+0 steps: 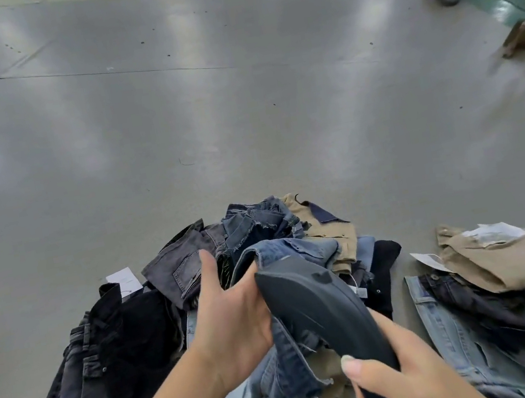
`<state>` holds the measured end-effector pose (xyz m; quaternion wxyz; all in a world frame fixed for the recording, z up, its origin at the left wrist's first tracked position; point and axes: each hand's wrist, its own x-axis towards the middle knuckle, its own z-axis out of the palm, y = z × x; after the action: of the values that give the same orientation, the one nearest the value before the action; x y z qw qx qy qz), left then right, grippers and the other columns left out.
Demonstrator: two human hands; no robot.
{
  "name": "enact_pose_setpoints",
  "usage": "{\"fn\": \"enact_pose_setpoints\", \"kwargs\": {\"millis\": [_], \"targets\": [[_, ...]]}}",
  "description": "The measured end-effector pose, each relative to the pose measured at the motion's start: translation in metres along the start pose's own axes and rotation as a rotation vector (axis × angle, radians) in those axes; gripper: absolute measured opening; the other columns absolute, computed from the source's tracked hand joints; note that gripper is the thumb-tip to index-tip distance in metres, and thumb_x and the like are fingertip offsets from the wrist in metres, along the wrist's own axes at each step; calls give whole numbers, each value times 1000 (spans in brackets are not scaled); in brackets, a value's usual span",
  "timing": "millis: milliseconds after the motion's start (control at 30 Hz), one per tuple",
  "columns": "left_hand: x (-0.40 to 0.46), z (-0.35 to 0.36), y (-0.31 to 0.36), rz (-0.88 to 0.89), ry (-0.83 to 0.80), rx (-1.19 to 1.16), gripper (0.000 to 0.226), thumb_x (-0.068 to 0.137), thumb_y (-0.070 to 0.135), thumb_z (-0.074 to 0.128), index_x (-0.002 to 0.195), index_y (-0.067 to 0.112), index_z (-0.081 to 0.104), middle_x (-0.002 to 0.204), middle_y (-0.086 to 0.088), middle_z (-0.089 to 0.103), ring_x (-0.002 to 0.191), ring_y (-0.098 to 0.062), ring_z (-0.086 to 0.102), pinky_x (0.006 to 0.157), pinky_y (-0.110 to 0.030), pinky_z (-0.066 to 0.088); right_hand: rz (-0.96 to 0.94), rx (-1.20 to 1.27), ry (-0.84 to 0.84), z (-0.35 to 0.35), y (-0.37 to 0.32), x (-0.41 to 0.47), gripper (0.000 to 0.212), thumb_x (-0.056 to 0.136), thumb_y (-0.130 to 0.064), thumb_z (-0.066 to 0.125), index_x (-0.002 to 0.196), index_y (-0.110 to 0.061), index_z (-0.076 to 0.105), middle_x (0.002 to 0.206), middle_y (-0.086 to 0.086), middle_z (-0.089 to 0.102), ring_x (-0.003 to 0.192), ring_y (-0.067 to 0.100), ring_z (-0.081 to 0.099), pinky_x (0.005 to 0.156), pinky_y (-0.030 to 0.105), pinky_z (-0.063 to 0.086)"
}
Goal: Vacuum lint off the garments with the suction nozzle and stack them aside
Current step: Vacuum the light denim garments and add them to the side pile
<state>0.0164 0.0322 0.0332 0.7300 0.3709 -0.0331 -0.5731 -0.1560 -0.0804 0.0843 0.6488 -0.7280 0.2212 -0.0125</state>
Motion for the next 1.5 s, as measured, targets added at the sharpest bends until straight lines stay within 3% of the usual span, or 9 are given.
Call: {"fn": "enact_pose_setpoints", "kwargs": {"millis": [367,467,633,767,900,1000,1200,1367,1500], "targets": [[-8,14,-23,-23,-127,62,99,69,91,22,127,21,62,139,-10,54,129,-29,50,108,-49,38,18,179,257,-30,-10,17,7,82,-21,69,80,-20,63,58,11,61,48,24,58,46,24,48],[-9,9,-11,68,-91,-9,98,71,87,21,123,15,64,135,-14,57,125,-31,54,101,-47,45,26,216,211,-38,-8,2,9,63,-30,70,70,-28,66,57,15,59,47,29,57,45,29,48],[-6,15,-10,63,-95,-30,100,73,87,17,130,16,59,140,-13,53,130,-30,49,106,-48,41,33,24,7,-22,10,-11,51,60,-36,68,110,-46,59,82,-13,74,73,1,68,61,10,47],[-7,19,-19,-5,-28,75,93,81,79,17,136,14,52,137,-12,56,128,-29,52,107,-46,39,77,119,144,-16,1,0,23,68,-32,69,91,-37,66,62,5,65,54,17,62,54,26,48],[-8,29,-21,-5,220,256,60,72,63,60,103,14,75,110,-12,72,102,-27,69,89,-38,48,54,245,340,-36,-5,12,23,75,-25,69,88,-9,58,58,14,61,47,26,58,44,27,48],[-3,22,-16,58,425,302,31,82,41,63,89,15,78,95,-14,75,87,-29,72,86,-40,52,13,266,338,-41,-8,8,9,68,-28,63,74,-21,64,58,16,60,46,28,58,44,26,48],[-7,10,-13,372,338,1190,23,98,8,47,96,20,66,93,8,72,90,-8,65,79,-22,50,87,199,155,-34,-2,-7,43,59,-28,71,101,-25,61,58,14,62,50,27,60,48,28,48],[-13,10,-13,444,139,1408,33,99,14,42,121,34,56,90,24,67,78,0,59,73,-21,45,52,-20,49,-28,-3,-10,52,63,-30,63,112,-48,54,84,-17,73,74,-5,66,64,6,45],[-14,10,-13,501,39,1490,32,95,16,41,118,31,56,78,27,57,68,4,48,65,-20,36,128,12,36,-19,-8,-9,51,61,-29,63,110,-43,57,79,-4,74,69,11,69,59,14,49]]}}
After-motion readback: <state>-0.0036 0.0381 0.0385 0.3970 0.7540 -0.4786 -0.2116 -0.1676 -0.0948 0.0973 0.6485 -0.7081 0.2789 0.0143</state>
